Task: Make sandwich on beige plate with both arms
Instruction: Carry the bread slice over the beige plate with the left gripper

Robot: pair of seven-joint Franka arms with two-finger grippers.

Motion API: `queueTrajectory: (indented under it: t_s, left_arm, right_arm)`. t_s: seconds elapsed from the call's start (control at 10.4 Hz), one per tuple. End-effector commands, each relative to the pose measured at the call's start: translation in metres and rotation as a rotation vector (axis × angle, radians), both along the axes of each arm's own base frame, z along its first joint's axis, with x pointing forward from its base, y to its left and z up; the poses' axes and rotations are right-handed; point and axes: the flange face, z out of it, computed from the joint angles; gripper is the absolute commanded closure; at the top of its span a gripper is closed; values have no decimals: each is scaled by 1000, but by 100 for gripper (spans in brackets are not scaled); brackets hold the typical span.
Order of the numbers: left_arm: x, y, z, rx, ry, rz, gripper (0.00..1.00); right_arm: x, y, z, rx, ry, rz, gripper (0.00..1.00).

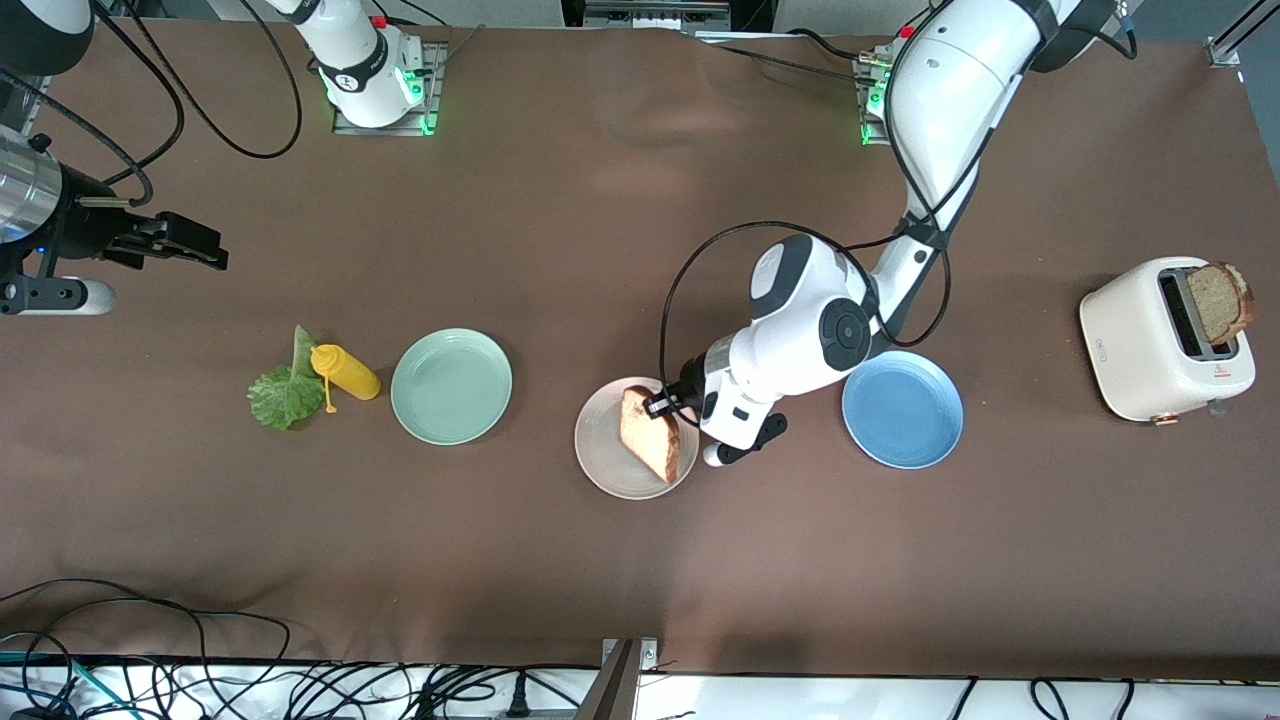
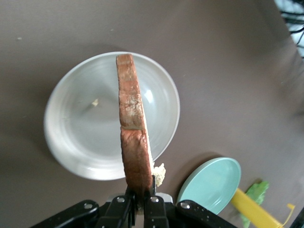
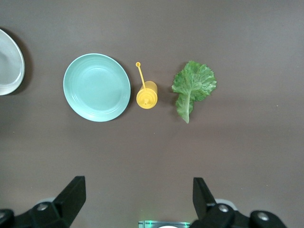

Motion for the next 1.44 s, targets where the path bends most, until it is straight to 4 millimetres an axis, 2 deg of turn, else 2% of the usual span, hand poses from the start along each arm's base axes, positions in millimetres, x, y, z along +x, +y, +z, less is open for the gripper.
queueTrajectory:
  t_s: [0.0, 0.19, 0.57, 0.86, 1.24, 1.34]
  left_arm:
    - [5, -6, 11, -41, -25, 42, 100]
    - [3, -15, 15, -59, -67, 60, 100]
    - [-8, -32, 9, -77, -47, 53, 100]
    - [-9, -34, -10, -73, -32, 42, 100]
    - [-3, -33, -11, -77, -43, 41, 100]
    - [-1, -31, -16, -75, -40, 44, 100]
  right_arm:
    - [-3, -1, 3, 17, 0, 2, 0]
    - [-4, -2, 4, 19, 2, 0, 0]
    - [-4, -3, 4, 18, 0, -1, 0]
    - [-4, -4, 4, 18, 0, -1, 0]
    - [-3, -4, 3, 19, 1, 6, 0]
    - [-3, -4, 3, 19, 1, 6, 0]
